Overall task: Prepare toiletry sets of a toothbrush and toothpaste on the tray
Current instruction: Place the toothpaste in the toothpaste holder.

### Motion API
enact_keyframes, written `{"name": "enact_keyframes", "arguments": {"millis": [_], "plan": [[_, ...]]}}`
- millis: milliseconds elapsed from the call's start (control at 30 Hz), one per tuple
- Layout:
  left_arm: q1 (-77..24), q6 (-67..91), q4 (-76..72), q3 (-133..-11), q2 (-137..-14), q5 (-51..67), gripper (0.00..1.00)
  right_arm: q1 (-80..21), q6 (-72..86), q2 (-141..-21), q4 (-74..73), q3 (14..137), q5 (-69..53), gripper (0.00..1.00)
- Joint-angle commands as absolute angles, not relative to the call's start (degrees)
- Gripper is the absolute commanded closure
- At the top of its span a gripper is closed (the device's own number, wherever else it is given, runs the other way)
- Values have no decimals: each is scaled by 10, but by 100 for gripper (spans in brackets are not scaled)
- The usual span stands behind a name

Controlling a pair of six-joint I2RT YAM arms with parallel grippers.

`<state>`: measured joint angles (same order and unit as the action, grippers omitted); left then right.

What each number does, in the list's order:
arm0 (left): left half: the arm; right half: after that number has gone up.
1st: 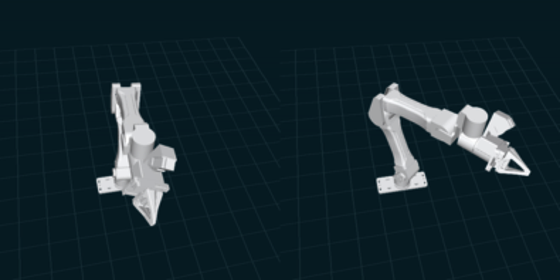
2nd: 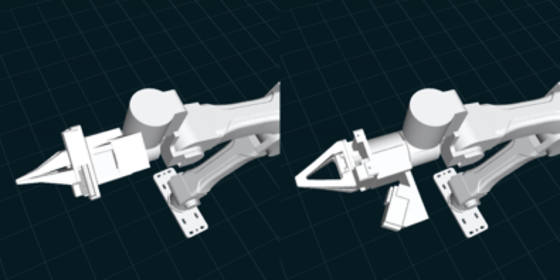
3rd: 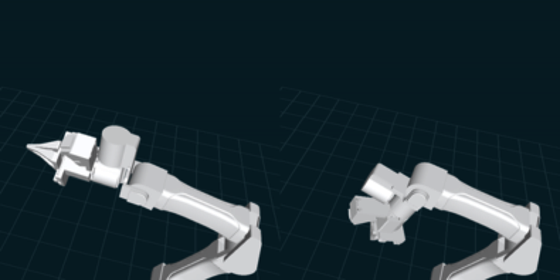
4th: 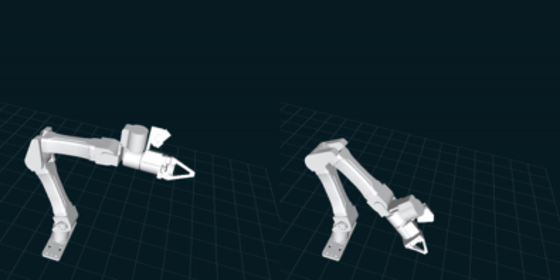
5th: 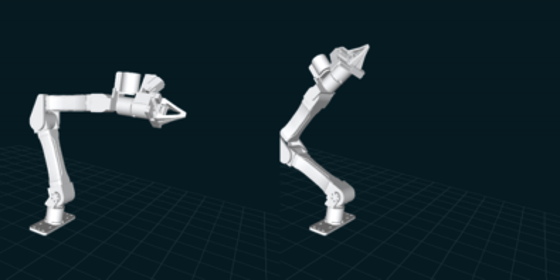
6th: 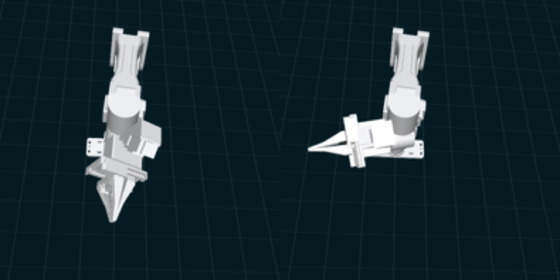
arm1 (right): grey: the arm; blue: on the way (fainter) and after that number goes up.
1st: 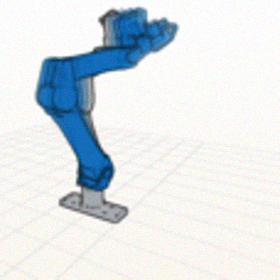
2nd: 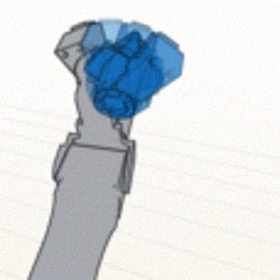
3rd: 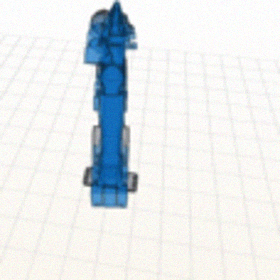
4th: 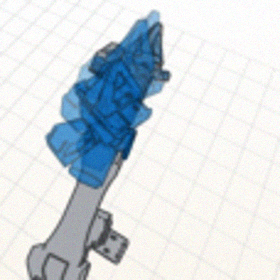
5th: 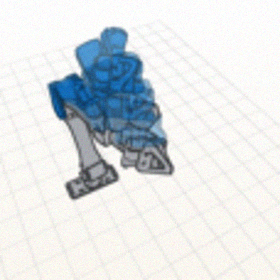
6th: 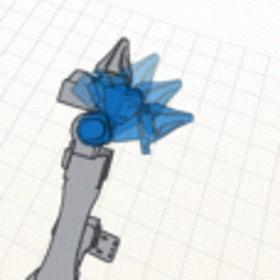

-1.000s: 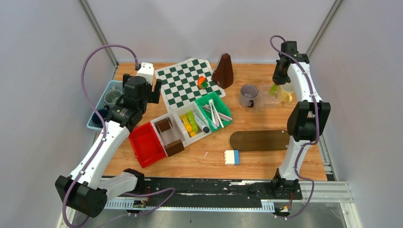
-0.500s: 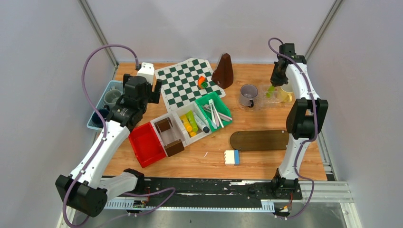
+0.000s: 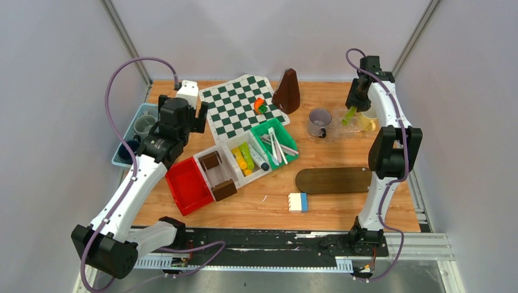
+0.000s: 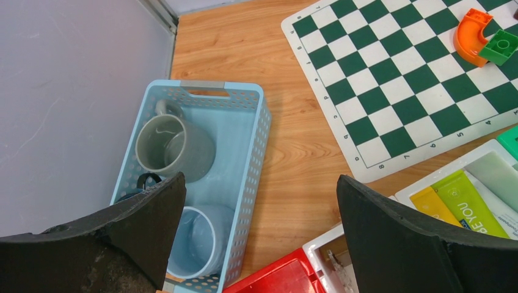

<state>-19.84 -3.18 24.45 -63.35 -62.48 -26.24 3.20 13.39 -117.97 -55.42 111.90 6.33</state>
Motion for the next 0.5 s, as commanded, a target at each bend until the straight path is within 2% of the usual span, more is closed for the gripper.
{"name": "enact_keyframes", "arguments": {"millis": [0, 133, 467], "plan": [[-196, -40, 223, -634, -623, -270, 0, 35, 137, -1151, -535, 1137, 67, 62], [-196, -40, 223, -634, -622, -270, 0, 35, 136, -1149, -534, 1141, 71, 67], [-196, -41, 222, -634, -621, -272, 0, 35, 123, -1153, -534, 1160, 84, 92]]}}
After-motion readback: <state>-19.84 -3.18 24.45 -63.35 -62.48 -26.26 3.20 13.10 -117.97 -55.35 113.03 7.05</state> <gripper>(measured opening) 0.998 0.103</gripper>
